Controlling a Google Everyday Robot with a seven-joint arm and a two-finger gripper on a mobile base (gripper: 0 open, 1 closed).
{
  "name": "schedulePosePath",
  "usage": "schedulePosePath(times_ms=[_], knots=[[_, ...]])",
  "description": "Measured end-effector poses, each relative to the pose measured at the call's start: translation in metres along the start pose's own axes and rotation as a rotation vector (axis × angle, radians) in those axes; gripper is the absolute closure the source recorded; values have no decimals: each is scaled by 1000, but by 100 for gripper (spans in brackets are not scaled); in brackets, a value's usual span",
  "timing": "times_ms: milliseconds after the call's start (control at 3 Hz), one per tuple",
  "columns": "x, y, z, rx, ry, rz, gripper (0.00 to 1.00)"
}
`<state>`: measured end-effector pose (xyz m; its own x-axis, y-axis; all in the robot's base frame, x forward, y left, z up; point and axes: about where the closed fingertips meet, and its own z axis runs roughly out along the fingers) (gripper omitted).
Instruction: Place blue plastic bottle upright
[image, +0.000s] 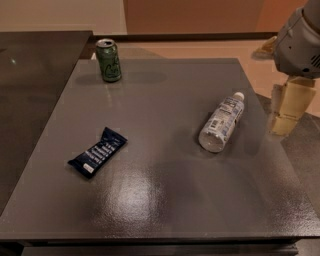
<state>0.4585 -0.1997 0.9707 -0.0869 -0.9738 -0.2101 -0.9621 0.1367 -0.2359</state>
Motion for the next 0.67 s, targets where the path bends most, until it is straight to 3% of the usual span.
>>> schedulePosePath(times_ms=[667], knots=[[-27, -25, 49, -15, -17, -400, 0]])
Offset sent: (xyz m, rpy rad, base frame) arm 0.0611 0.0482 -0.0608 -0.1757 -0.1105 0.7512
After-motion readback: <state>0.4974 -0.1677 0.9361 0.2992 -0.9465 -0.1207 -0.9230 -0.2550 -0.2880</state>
